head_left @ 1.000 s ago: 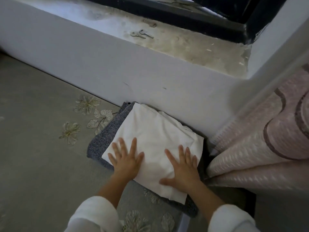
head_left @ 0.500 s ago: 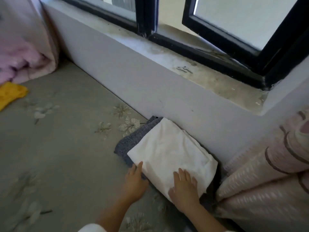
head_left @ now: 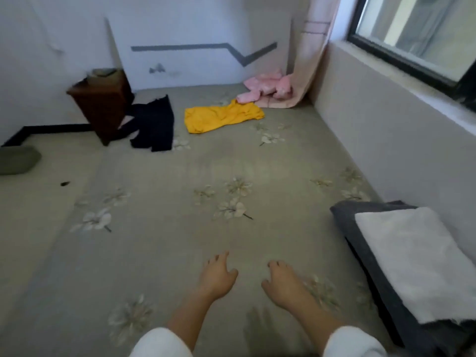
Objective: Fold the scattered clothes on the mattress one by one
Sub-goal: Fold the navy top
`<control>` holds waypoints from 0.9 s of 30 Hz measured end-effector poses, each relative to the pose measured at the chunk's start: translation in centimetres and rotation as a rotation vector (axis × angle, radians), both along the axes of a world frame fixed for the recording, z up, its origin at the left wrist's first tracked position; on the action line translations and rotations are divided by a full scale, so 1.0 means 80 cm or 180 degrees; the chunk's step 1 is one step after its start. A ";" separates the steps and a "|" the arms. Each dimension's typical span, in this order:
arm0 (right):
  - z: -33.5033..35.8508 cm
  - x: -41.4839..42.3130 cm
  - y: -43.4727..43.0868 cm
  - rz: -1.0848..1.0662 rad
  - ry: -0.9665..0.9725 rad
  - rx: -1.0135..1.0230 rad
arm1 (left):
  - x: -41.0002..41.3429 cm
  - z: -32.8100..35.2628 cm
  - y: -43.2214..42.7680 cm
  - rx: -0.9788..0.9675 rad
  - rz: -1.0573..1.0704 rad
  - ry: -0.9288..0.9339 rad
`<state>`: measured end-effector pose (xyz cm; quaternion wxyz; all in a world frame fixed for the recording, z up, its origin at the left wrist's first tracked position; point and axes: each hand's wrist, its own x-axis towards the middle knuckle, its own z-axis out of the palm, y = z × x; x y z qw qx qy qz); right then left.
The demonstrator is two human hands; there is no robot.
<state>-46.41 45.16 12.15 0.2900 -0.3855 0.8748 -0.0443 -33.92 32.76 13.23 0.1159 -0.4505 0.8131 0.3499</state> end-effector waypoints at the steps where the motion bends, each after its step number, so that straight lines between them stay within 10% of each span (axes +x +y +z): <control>1: 0.006 0.032 -0.022 0.0111 -0.0015 -0.0044 | 0.039 0.006 -0.014 -0.0039 0.0175 0.0010; 17: 0.068 0.458 -0.297 0.2192 -0.0201 -0.0468 | 0.532 0.091 -0.148 -0.0597 0.2121 0.0041; 27: 0.070 0.630 -0.504 0.2585 -0.0204 -0.0657 | 0.685 0.103 -0.339 -0.0926 0.2204 -0.0088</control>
